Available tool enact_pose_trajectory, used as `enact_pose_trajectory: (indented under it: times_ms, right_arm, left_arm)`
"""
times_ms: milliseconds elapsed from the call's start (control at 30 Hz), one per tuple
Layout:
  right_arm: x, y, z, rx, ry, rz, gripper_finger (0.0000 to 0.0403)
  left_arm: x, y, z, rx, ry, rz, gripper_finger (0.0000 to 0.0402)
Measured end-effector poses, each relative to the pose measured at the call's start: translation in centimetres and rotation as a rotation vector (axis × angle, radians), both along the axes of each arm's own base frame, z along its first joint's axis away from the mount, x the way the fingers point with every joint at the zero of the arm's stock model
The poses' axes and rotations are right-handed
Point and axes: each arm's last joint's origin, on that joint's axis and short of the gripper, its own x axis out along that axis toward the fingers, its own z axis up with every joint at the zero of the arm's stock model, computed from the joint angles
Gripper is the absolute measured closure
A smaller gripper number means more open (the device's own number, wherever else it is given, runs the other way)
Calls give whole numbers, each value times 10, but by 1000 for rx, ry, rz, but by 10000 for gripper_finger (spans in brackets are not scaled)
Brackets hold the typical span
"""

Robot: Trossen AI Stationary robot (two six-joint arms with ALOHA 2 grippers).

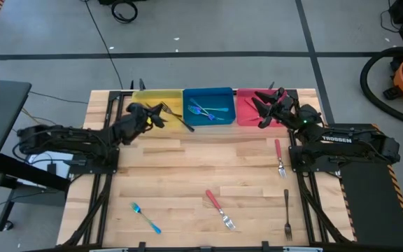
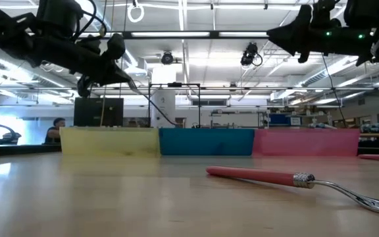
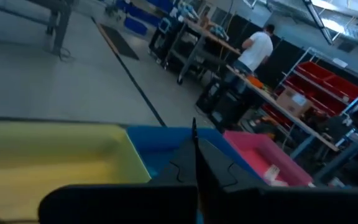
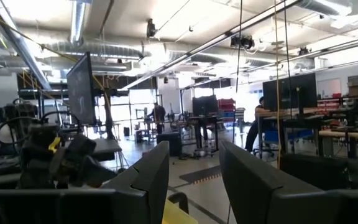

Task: Sort silverware by color (type)
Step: Put the left black fork into the yellow bin

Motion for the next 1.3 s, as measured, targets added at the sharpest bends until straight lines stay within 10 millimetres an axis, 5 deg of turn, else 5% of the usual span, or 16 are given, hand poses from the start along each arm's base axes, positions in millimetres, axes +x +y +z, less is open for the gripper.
enact_pose_trajectory:
  times_ms: [600, 1033, 1300]
  right_arm:
    - [1, 0, -2, 4, 24, -3, 254]
    - [1, -1, -2, 6, 27, -3, 254]
    - [1, -1, -2, 6, 27, -3, 254]
  left_arm:
    - [-28, 16, 32, 224, 24, 142, 401]
    - [-47, 35, 13, 61, 137, 382, 401]
    - [-52, 42, 1, -53, 169, 333, 401]
